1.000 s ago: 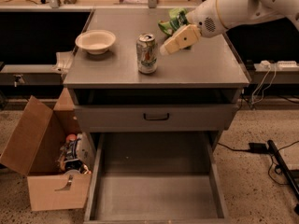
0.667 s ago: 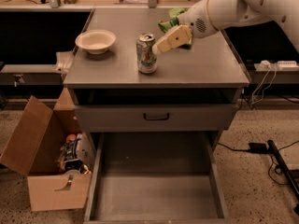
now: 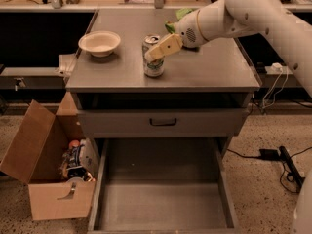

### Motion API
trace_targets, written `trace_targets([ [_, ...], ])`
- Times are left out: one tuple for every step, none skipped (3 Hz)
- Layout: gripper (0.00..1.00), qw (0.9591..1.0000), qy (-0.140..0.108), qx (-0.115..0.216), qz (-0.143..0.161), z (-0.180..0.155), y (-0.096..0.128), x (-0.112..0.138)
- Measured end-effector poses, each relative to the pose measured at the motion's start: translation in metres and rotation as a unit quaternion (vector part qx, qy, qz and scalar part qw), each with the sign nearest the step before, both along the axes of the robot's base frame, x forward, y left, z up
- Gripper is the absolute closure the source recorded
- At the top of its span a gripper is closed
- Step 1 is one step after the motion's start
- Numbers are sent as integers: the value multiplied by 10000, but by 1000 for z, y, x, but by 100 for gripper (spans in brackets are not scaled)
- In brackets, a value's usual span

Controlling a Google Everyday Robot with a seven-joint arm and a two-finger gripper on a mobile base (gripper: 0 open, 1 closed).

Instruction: Place 7up can into middle drawer

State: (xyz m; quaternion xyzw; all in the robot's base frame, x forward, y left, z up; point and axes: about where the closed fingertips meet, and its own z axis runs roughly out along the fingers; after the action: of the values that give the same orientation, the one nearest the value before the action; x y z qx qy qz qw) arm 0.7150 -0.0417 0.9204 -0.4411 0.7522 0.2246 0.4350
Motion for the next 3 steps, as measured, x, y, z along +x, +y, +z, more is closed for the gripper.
trace_targets([
  [0,10000,42,-15,34,-7,9,3],
  [10,9999,72,-42,79,-16,11,6],
  [35,9999,101,-58,117,-23,13,7],
])
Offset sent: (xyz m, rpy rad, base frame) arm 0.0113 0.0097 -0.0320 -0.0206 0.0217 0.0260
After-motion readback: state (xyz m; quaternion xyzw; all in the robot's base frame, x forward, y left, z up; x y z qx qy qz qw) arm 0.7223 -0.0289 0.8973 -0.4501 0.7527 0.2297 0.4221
